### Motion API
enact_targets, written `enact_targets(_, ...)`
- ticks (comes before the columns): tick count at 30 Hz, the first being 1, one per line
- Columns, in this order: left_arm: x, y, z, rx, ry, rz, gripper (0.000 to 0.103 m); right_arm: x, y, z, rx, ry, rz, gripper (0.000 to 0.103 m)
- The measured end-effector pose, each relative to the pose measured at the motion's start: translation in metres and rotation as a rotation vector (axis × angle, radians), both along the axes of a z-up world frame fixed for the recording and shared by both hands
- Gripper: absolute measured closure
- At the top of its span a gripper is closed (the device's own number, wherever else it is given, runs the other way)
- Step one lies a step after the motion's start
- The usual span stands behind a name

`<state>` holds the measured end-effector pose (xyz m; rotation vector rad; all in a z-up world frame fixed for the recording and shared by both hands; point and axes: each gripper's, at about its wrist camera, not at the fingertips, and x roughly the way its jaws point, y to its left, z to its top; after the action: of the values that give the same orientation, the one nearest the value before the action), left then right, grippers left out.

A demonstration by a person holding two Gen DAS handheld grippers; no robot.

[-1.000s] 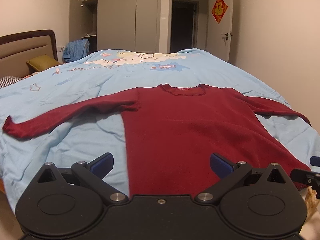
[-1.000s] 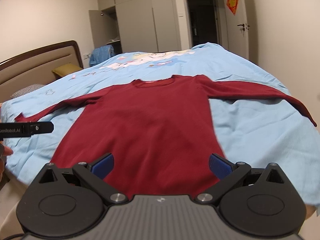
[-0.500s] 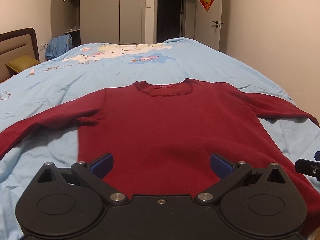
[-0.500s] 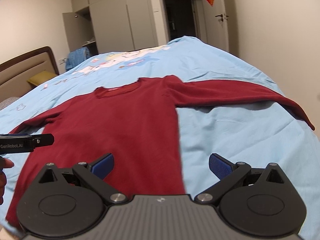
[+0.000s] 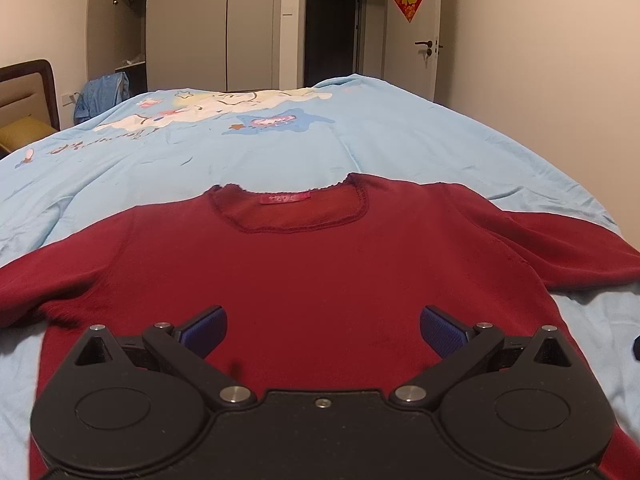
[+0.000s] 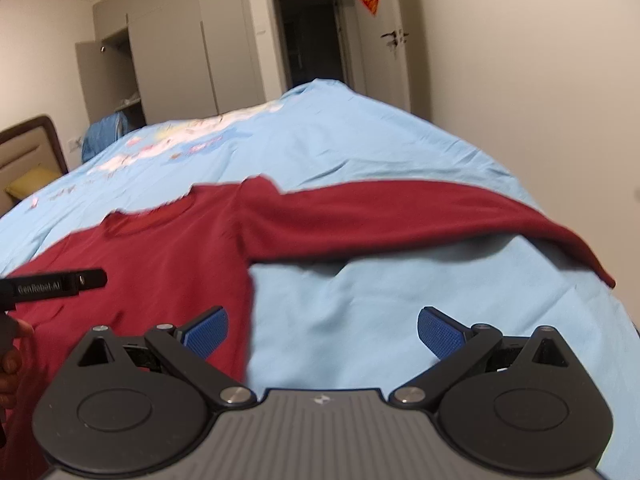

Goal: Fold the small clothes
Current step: 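Move the right tool to the sleeve cuff nearest it and grasp it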

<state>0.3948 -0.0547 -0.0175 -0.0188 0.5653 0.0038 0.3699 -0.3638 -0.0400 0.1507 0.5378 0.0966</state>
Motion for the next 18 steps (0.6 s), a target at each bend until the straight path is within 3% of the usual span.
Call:
enact_targets(8,0.03,-0.009,-0.027,0.038,0.037,0.019,0.001,0.029,-0.048,-0.01,0.088,-0.055,-0.105,0.0)
enact_targets(14,0.026,-0.006,-0.041,0.027,0.014,0.014,0.0,0.038,-0.079,-0.034,0.232,-0.07,-0.151,0.0)
enact_targets(18,0.026,-0.003,-0.045,0.012,0.012,0.012,0.0,0.038,-0.077,-0.038,0.209,-0.081,-0.155,0.0)
